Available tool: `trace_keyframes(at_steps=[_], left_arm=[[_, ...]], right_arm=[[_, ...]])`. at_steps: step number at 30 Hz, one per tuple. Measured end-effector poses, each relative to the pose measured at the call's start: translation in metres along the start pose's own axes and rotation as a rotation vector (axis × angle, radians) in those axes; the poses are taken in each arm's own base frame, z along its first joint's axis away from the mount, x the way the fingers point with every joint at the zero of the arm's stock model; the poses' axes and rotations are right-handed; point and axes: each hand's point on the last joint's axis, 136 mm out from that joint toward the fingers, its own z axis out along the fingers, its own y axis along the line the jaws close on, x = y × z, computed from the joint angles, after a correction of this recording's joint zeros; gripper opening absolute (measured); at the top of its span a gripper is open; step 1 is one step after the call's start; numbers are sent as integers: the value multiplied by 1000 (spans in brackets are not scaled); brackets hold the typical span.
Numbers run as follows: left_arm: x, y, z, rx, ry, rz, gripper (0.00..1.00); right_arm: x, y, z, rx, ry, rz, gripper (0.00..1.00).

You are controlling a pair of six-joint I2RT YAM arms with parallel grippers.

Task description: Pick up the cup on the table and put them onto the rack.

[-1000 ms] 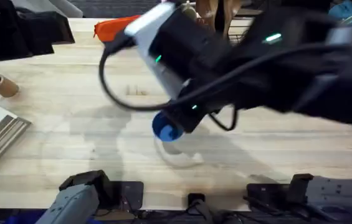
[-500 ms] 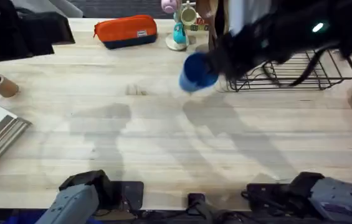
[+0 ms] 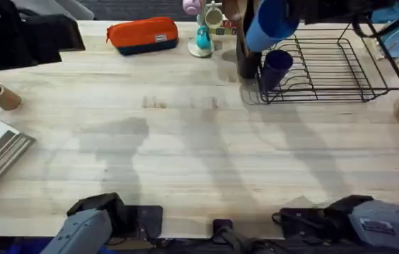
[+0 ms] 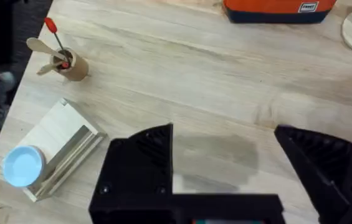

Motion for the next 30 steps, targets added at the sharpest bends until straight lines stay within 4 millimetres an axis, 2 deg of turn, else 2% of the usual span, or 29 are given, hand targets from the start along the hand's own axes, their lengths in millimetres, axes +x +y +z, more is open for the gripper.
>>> trace_keyframes(at_steps=[6,16,24,30], left_arm=[[0,0,0,0,0,0,994],[0,0,0,0,0,0,993],[0,0,0,0,0,0,993],[0,0,0,0,0,0,993]], right_arm=[[5,-36,21,73,54,68,30],[9,-80,34,149,85,151,30],[21,-84,61,155,163,156,30],[31,-84,68,156,209,156,30]])
